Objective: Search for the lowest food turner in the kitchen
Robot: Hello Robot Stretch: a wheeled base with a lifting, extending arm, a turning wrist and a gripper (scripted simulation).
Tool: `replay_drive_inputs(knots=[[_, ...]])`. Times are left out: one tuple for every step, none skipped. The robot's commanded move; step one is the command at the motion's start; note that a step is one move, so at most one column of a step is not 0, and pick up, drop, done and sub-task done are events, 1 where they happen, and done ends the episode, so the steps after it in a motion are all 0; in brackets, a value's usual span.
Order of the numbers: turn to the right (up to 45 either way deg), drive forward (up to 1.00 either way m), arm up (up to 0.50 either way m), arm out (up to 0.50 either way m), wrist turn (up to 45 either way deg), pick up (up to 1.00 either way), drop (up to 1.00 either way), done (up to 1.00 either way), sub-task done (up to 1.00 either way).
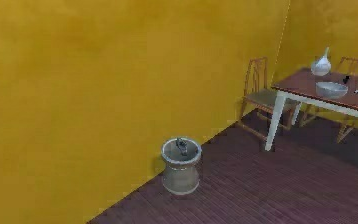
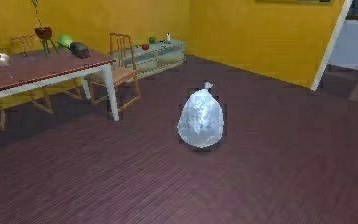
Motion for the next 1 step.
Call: replay_drive_inputs(knots=[[45.0,0.0,0.0,0.0,0.0,0.0,0.0,0.0,0.0]])
